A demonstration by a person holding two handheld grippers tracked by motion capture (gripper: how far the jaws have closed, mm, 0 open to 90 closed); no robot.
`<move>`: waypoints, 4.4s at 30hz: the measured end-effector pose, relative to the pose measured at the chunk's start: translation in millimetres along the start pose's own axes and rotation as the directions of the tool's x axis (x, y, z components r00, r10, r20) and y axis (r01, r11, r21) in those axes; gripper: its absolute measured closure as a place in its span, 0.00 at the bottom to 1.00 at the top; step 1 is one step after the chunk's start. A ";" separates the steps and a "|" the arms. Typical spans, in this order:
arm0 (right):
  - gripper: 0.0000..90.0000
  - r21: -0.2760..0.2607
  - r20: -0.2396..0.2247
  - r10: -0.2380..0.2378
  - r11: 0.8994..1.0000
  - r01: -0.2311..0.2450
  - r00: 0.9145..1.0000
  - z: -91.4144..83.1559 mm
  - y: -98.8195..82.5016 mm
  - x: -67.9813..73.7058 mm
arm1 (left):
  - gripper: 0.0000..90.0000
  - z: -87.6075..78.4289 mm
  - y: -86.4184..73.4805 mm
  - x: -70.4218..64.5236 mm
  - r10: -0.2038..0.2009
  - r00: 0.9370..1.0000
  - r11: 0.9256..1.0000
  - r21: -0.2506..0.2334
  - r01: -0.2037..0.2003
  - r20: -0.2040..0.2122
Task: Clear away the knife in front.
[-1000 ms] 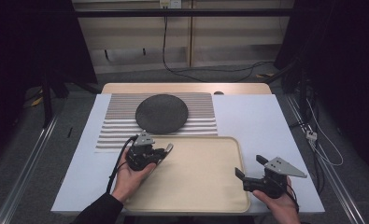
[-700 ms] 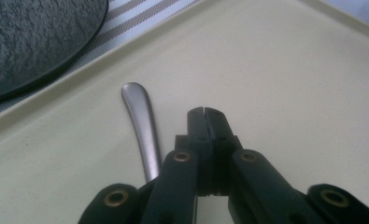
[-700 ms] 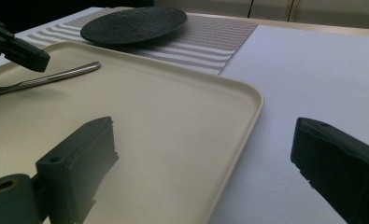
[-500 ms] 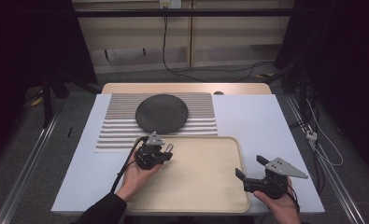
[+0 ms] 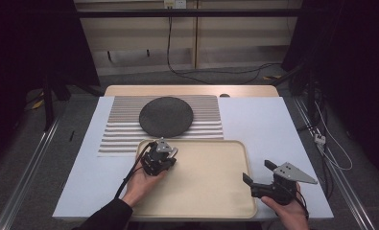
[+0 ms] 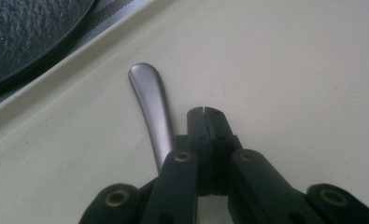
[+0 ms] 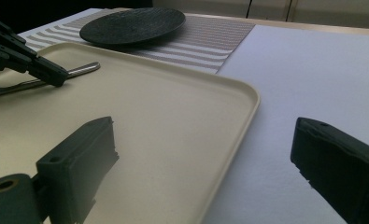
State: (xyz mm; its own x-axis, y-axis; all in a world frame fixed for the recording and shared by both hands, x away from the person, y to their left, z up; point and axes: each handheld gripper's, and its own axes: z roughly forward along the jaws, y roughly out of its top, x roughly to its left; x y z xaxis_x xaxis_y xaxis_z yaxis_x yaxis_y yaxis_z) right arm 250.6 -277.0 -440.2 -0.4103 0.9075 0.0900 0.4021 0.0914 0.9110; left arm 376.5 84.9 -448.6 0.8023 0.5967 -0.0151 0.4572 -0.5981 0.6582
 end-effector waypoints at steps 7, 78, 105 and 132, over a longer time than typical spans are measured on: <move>0.08 0.001 0.007 0.003 1.000 -0.003 1.000 -0.5 -0.2 -1.0 | 1.00 -1.5 0.1 3.6 -0.027 1.000 1.000 0.014 0.027 -0.011; 0.08 0.006 0.005 -0.003 1.000 0.003 1.000 1.7 0.4 0.3 | 1.00 -43.5 -36.2 46.2 -0.189 0.982 0.978 0.083 0.191 -0.032; 0.08 0.006 0.007 -0.007 1.000 0.007 1.000 1.1 0.3 -0.2 | 0.92 -51.5 -35.3 45.1 -0.207 0.978 0.978 0.012 0.207 -0.017; 0.08 0.006 0.015 0.000 1.000 0.000 1.000 -1.6 -0.8 -1.4 | 0.09 -82.7 -26.5 31.0 -0.136 0.989 0.981 -0.144 0.127 -0.055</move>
State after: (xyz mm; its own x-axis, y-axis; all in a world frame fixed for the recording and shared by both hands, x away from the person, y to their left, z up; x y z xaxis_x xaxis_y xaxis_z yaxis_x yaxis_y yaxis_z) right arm 249.5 -279.0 -440.4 -0.3979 0.9136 0.0838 0.4068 0.0938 0.9087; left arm 357.5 163.5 -404.2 0.7105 0.7009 -0.0627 0.4949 -0.4344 0.7526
